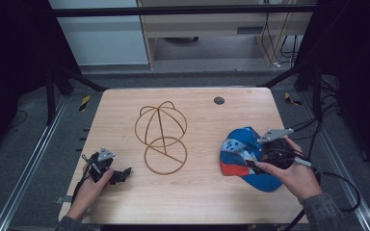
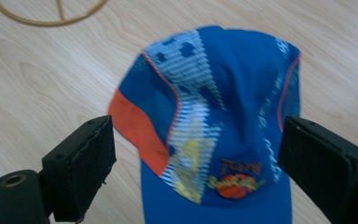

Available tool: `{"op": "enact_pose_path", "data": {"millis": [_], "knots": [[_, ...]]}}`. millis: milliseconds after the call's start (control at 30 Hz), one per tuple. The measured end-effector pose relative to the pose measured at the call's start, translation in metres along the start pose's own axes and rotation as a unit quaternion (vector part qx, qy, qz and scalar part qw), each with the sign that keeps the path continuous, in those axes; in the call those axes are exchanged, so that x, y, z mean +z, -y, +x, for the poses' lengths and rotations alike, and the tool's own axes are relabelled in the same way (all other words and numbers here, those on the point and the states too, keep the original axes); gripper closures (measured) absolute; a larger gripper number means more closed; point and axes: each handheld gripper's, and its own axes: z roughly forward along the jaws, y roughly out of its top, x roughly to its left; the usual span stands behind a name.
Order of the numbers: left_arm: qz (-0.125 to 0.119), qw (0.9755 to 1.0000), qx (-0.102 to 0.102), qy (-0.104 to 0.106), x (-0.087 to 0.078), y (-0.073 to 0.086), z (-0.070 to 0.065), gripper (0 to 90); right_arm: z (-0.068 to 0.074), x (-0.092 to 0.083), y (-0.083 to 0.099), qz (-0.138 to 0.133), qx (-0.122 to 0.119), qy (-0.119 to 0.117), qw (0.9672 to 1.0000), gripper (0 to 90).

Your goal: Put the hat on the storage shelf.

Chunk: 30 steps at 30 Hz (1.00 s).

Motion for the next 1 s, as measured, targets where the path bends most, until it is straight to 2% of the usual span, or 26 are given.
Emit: {"op": "enact_pose_path", "data": {"millis": [33, 67, 167, 200, 300, 367, 467, 533, 700, 733, 1000], "knots": [[0.0, 1.0, 0.0, 0.0, 0.0, 0.0, 0.0, 0.0, 0.0, 0.0, 0.0, 0.0, 0.0, 0.0, 1.0, 11.4], [0.0, 1.0, 0.0, 0.0, 0.0, 0.0, 0.0, 0.0, -0.009, 0.001, 0.002, 0.006, 0.009, 0.0, 0.9999, 12.6], [0.0, 1.0, 0.0, 0.0, 0.0, 0.0, 0.0, 0.0, -0.015, 0.003, 0.002, 0.013, 0.01, -0.001, 0.9999, 14.1], [0.0, 1.0, 0.0, 0.0, 0.0, 0.0, 0.0, 0.0, -0.02, 0.008, 0.002, 0.021, 0.018, -0.002, 0.9996, 16.3], [0.0, 1.0, 0.0, 0.0, 0.0, 0.0, 0.0, 0.0, -0.025, 0.013, 0.0, 0.028, 0.017, -0.006, 0.9995, 18.3], [0.0, 1.0, 0.0, 0.0, 0.0, 0.0, 0.0, 0.0, -0.031, 0.023, -0.003, 0.043, 0.021, -0.01, 0.9988, 21.5], [0.0, 1.0, 0.0, 0.0, 0.0, 0.0, 0.0, 0.0, -0.033, 0.028, -0.004, 0.048, 0.022, -0.011, 0.9986, 23.3], [0.0, 1.0, -0.001, 0.001, 0.0, 0.0, 0.0, 0.0, -0.036, 0.038, -0.005, 0.061, 0.022, -0.013, 0.9978, 26.3], [-0.001, 1.0, 0.0, 0.0, 0.0, 0.0, 0.0, 0.0, -0.041, 0.045, -0.006, 0.06, 0.026, -0.013, 0.9977, 32.9], [-0.001, 1.0, 0.0, 0.001, 0.0, 0.0, 0.0, 0.0, -0.042, 0.048, -0.007, 0.061, 0.026, -0.017, 0.9976, 36.0], [-0.002, 1.0, -0.002, 0.0, 0.0, 0.0, 0.0, 0.0, -0.045, 0.058, -0.01, 0.072, 0.028, -0.032, 0.9965, 42.0]]}}
